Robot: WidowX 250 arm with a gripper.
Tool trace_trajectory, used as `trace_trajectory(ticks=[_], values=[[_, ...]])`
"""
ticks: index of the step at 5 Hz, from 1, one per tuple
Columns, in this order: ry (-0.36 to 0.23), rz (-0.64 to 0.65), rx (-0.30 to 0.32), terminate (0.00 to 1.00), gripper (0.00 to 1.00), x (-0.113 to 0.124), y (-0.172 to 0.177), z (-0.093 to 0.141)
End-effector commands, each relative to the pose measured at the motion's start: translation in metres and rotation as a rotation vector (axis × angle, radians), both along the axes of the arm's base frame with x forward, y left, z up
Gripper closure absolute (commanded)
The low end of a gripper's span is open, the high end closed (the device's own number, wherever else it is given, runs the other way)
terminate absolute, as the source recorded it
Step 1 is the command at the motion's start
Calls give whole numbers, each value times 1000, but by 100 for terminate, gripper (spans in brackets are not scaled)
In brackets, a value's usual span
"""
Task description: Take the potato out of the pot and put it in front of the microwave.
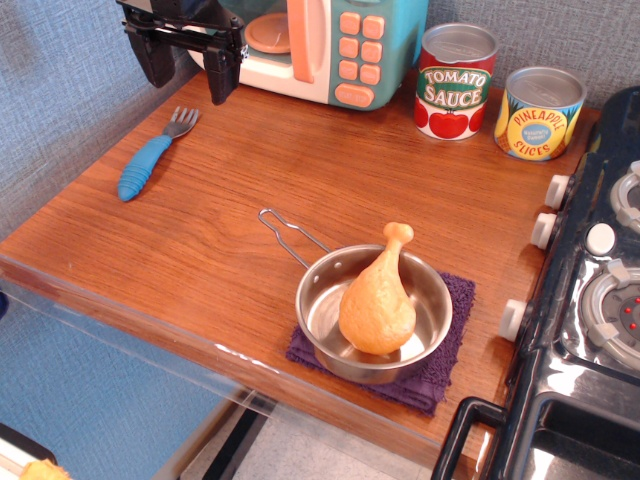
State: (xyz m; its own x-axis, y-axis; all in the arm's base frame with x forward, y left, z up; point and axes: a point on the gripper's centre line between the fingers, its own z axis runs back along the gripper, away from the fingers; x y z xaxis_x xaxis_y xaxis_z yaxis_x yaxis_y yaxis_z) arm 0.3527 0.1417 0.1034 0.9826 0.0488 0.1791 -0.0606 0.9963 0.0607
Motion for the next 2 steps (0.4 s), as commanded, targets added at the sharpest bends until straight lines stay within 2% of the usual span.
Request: trace_trajectory(ticks=[1, 2], values=[[0, 0, 0, 0, 0, 0, 0, 0], [-15, -40, -3, 0, 0, 2, -11, 5]])
